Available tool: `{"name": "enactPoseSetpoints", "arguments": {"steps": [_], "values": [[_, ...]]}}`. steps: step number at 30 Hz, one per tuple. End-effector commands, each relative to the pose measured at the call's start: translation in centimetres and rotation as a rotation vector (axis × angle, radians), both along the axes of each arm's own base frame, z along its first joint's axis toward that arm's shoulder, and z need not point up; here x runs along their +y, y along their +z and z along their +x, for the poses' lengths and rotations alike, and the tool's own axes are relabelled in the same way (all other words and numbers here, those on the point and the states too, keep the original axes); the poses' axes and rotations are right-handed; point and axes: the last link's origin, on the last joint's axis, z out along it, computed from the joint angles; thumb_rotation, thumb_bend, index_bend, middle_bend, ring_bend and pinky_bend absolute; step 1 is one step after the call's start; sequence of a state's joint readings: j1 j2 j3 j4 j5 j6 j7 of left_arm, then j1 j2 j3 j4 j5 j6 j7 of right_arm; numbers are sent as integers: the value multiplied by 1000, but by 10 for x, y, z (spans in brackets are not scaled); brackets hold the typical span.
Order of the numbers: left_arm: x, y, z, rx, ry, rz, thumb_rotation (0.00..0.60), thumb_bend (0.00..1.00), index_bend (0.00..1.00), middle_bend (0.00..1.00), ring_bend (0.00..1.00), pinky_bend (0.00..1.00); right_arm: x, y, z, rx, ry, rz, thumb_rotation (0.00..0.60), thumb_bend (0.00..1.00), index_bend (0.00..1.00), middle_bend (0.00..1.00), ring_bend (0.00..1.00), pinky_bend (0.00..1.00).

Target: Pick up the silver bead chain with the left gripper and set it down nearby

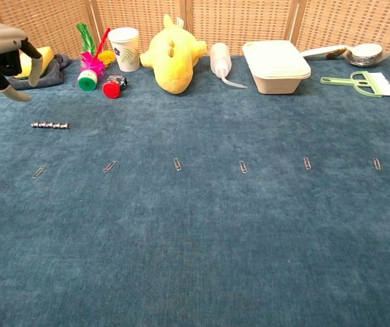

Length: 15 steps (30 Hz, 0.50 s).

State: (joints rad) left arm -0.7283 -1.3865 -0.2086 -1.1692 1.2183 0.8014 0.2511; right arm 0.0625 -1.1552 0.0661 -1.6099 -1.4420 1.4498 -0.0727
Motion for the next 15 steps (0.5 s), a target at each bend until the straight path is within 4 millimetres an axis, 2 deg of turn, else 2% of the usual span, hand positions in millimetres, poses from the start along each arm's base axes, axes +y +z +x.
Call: {"name": "enactPoseSetpoints", "arguments": {"steps": [1, 7, 10, 15], "values": [[1, -4, -1, 11, 10, -13, 600, 406, 532, 974, 990, 933, 0, -2, -1, -1, -2, 6, 513, 376, 137, 202, 215, 180], [4, -12, -2, 23, 47, -50, 600, 497, 494, 967, 985, 933, -2, -2, 0, -3, -2, 8, 512, 376, 137, 202, 218, 180], [5, -15, -1, 33, 52, -67, 594, 576, 485, 963, 982, 933, -1, -2, -1, -3, -6, 8, 514, 376, 137, 202, 220, 180], [4, -19, 3, 49, 39, -84, 591, 577, 483, 954, 981, 933, -1, -2, -1, -4, -8, 7, 513, 376, 137, 202, 222, 180]]}}
